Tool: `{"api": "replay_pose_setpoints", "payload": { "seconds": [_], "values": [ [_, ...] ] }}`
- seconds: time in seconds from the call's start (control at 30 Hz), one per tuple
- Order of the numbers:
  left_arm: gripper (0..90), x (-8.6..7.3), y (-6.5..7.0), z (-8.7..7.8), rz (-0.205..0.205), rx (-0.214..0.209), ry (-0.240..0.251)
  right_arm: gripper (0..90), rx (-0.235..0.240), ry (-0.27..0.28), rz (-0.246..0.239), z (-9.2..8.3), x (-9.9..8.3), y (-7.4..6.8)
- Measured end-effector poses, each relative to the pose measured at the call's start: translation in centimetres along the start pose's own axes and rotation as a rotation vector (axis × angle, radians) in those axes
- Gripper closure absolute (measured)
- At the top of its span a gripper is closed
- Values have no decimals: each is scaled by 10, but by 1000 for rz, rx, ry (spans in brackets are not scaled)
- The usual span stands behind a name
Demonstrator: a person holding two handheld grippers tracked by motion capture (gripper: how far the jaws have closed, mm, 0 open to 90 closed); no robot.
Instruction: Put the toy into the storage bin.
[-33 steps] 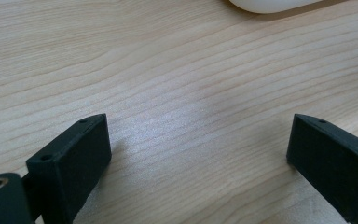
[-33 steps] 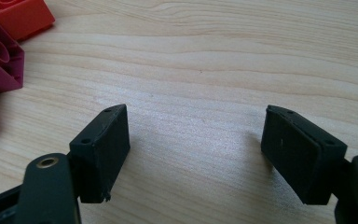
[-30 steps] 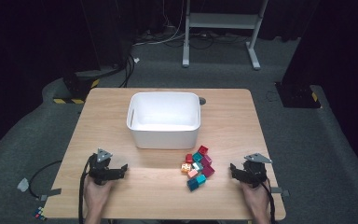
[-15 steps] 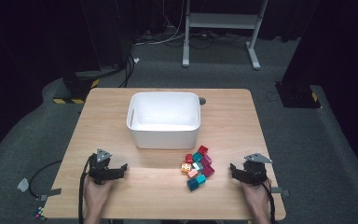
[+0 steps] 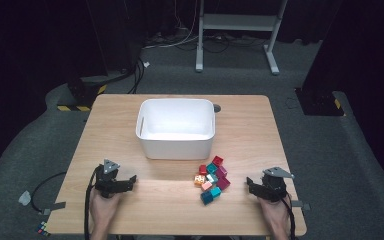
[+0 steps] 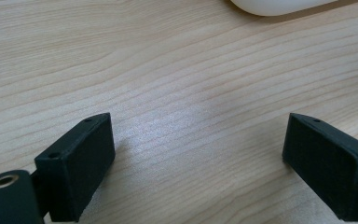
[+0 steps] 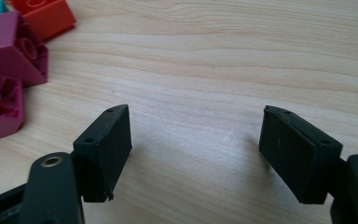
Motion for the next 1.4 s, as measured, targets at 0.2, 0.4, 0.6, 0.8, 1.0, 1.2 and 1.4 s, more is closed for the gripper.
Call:
{"api": "replay_pose_setpoints", "payload": {
  "seconds": [0.2, 0.4, 0.6, 0.8, 1.0, 1.2, 1.4],
  "values": [
    [92, 0, 0, 0, 0, 0, 0, 263, 48, 27, 3, -9, 0, -6],
    [92, 0, 0, 0, 0, 0, 0, 310, 136, 48, 6, -19, -2, -20],
    [92, 0, 0, 0, -1, 0, 0, 325, 184, 49, -25, -20, 2, -32],
    [92, 0, 0, 0, -3, 0, 2, 332, 217, 25, -71, -17, 10, -51],
    [92, 0, 0, 0, -3, 0, 3, 319, 221, 14, -95, -10, 19, -61],
    [93, 0, 0, 0, -4, 0, 3, 341, 245, -18, -126, 3, 26, -75],
    [101, 0, 0, 0, -7, 4, 4, 417, 282, -44, -141, 15, 32, -87]
  ]
}}
Point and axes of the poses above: each handheld gripper's, and its own axes: z roughly forward along the jaws, x roughly out of its top, y roughly to its right, the point moved 5 cm from there along z, roughly forward along the jaws, and after that the axes turned 13 degrees about z, right-handed, at the moved point
